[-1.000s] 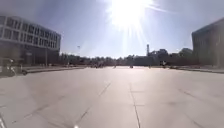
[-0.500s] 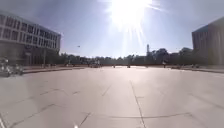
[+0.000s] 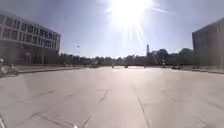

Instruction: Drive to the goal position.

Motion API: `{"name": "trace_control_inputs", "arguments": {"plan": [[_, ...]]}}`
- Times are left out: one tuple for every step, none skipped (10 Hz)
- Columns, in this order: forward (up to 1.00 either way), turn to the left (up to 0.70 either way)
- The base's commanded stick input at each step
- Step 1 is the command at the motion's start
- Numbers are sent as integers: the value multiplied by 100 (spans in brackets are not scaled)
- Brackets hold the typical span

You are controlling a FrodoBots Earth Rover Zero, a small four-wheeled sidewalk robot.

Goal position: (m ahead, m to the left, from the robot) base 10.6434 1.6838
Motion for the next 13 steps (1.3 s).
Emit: {"name": "trace_control_inputs", "arguments": {"plan": [[70, 0], [70, 0], [70, 0], [70, 0], [70, 0], [70, 0], [70, 0], [70, 0], [70, 0], [70, 0], [70, 0], [70, 0], [70, 0]]}}
